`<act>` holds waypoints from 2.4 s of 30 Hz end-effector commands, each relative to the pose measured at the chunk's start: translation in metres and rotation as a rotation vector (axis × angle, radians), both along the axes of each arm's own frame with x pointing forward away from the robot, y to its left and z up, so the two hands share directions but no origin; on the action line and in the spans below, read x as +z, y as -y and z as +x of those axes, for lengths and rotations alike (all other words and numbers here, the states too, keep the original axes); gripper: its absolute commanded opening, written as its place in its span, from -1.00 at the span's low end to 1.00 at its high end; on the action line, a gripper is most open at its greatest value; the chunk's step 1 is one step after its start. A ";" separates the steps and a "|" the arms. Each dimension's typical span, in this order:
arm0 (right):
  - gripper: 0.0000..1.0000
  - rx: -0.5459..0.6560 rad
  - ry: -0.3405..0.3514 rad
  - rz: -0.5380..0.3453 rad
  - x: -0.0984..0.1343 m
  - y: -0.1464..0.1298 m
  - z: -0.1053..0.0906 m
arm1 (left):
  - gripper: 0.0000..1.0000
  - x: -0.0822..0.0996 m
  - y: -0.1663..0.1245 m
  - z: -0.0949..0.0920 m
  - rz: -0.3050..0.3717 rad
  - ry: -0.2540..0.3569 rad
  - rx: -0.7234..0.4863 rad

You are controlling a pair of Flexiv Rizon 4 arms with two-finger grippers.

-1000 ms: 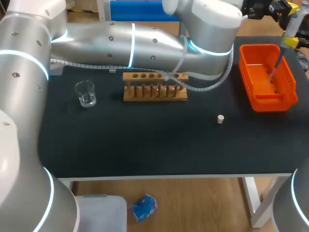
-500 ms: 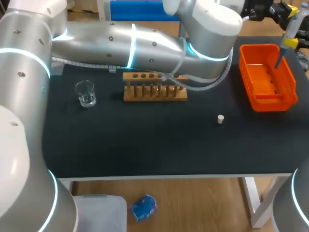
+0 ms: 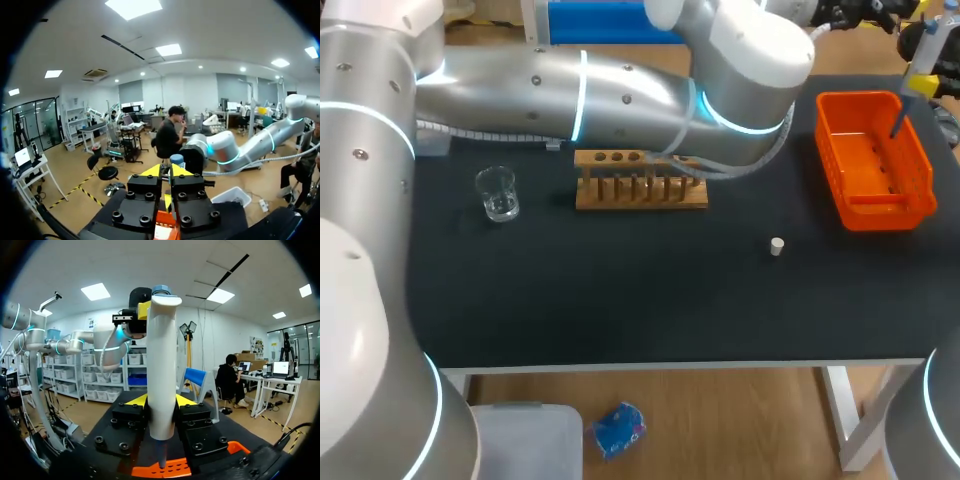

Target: Invert the test tube, pick up the pipette, mount the tip to pipette, aspirate from beaker and dispense into the tube, eject the tip, return the pipette, and cap with the stopper.

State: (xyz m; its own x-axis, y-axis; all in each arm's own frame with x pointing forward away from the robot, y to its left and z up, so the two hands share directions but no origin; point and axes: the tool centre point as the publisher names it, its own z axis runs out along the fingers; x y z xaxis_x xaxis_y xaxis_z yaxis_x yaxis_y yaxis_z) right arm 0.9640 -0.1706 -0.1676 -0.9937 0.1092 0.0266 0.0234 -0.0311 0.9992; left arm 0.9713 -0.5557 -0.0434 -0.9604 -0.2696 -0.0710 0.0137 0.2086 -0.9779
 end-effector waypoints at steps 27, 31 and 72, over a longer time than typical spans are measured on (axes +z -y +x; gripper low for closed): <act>-1.00 0.005 -0.001 -0.001 0.001 0.001 0.001 | 1.00 -0.015 -0.110 -0.091 -0.352 0.028 0.087; -1.00 0.005 -0.001 -0.001 0.001 0.001 0.001 | 1.00 -0.015 -0.110 -0.091 -0.352 0.028 0.087; -1.00 0.231 0.145 -0.010 0.028 -0.149 -0.088 | 1.00 -0.045 -0.243 -0.167 -0.551 0.078 0.022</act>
